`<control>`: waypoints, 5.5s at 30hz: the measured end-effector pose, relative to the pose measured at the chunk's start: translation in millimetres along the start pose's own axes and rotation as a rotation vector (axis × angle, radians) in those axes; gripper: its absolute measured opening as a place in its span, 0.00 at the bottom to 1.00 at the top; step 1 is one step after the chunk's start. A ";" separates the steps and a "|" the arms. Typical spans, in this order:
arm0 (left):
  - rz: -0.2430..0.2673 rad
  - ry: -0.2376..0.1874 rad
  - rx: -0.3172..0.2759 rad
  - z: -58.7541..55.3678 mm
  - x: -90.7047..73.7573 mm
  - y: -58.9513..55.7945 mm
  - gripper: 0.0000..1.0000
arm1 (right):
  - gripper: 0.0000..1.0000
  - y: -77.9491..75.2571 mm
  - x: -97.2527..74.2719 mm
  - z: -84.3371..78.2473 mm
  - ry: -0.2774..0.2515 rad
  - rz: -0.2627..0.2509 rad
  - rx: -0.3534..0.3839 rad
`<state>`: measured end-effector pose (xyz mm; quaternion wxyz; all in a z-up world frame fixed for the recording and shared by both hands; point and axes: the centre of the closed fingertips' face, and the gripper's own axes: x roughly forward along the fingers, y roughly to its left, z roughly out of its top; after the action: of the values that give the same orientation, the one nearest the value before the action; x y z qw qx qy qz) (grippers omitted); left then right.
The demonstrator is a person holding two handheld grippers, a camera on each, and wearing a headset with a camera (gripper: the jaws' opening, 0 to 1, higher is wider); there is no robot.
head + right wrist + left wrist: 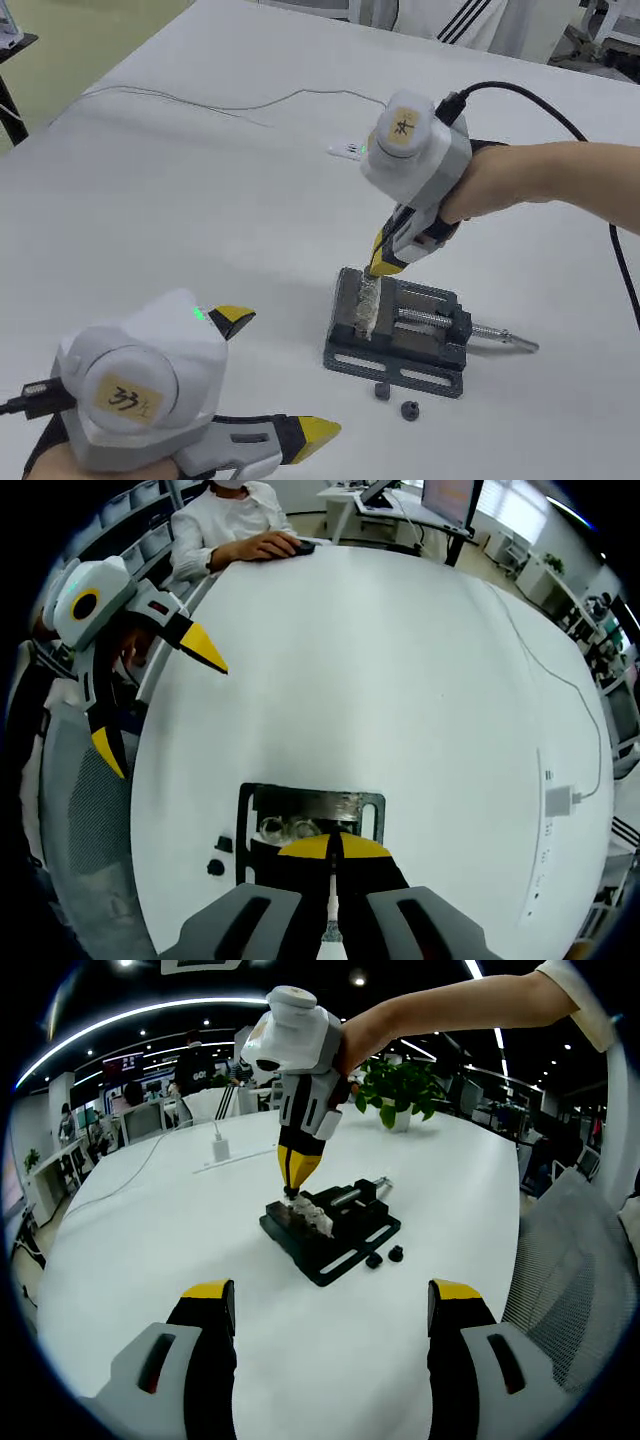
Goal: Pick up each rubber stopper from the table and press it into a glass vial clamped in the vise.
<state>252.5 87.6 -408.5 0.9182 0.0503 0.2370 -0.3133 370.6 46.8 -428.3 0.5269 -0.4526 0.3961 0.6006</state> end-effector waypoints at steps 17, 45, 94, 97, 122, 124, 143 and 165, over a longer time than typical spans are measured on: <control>-0.001 -0.008 0.014 1.5 -3.7 -3.9 0.77 | 0.00 -9.0 0.8 -3.3 -0.071 -0.060 0.057; -0.008 -0.004 0.022 -0.6 -6.9 -1.1 0.77 | 0.19 -10.3 -7.9 -11.8 -0.175 -0.141 0.119; -0.007 0.006 0.056 -1.2 -11.1 -17.5 0.78 | 0.41 101.2 -11.9 -53.4 -0.313 -0.131 0.162; -0.004 0.008 0.059 -1.9 -13.1 -18.2 0.78 | 0.37 99.6 -6.8 -50.3 -0.335 -0.150 0.166; -0.006 0.016 0.038 -9.1 -17.1 -26.5 0.77 | 0.14 101.5 40.1 -51.8 -0.277 -0.119 -0.026; -0.005 0.016 0.041 -9.4 -17.8 -26.4 0.76 | 0.14 101.2 41.2 -51.3 -0.278 -0.116 -0.026; -0.008 0.016 0.033 -10.8 -17.1 -29.6 0.76 | 0.08 99.8 46.0 -48.4 -0.273 -0.111 -0.014; -0.107 0.039 0.143 2.9 -1.7 -46.3 0.69 | 0.06 117.7 -8.6 -42.2 -0.297 -0.048 0.085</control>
<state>224.8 50.9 -402.6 0.8894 0.1091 0.2342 -0.3771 259.5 -11.2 -431.8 0.6126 -0.3454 0.3279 0.6308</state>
